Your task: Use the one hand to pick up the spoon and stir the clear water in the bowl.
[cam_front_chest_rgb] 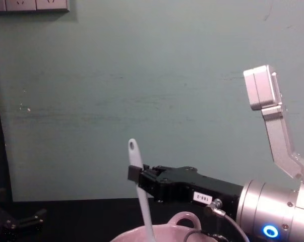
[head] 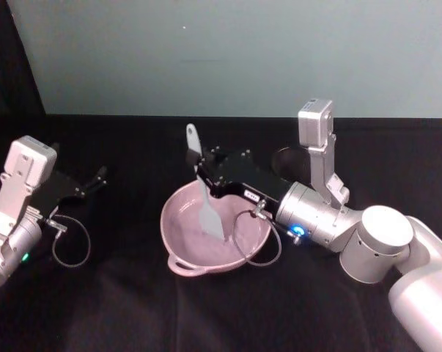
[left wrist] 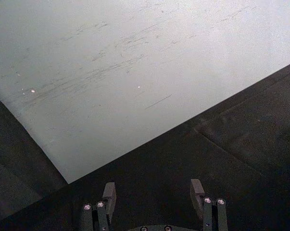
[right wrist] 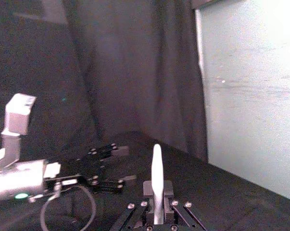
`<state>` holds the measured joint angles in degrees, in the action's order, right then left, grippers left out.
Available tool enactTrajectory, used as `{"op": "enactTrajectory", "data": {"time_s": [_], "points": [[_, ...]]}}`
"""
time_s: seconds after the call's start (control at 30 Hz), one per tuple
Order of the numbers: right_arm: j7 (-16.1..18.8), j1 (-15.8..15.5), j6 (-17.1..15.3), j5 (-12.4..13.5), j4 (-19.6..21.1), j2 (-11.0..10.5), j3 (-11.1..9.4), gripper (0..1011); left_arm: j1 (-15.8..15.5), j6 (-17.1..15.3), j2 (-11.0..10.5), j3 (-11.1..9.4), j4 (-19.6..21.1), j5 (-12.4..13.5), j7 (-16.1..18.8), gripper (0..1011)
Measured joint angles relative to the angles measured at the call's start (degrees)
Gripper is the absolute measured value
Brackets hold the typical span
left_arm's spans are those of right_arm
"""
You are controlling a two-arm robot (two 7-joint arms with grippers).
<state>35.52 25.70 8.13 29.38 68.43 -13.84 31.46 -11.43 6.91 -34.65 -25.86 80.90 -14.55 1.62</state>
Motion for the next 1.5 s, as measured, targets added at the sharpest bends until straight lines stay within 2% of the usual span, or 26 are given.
{"op": "enactTrajectory", "data": {"time_s": [0.3, 0.63, 0.9, 1.1, 1.5], "points": [[-1.59, 0.87, 2.36, -1.48, -2.34, 0.53, -1.91, 111, 0.0, 0.0, 0.0, 0.0, 0.0, 0.0, 0.0, 1011], [-2.39, -0.56, 0.92, -2.68, 0.19, -1.68, -3.38, 111, 0.0, 0.0, 0.0, 0.0, 0.0, 0.0, 0.0, 1011], [-0.23, -2.5, -1.05, 0.07, 3.8, -2.97, -4.24, 111, 0.0, 0.0, 0.0, 0.0, 0.0, 0.0, 0.0, 1011], [1.01, -3.2, -1.11, 2.36, 6.41, -3.79, -4.57, 111, 0.0, 0.0, 0.0, 0.0, 0.0, 0.0, 0.0, 1011], [1.35, -3.29, -0.83, 4.81, 9.35, -5.27, -5.21, 111, 0.0, 0.0, 0.0, 0.0, 0.0, 0.0, 0.0, 1011]]}}
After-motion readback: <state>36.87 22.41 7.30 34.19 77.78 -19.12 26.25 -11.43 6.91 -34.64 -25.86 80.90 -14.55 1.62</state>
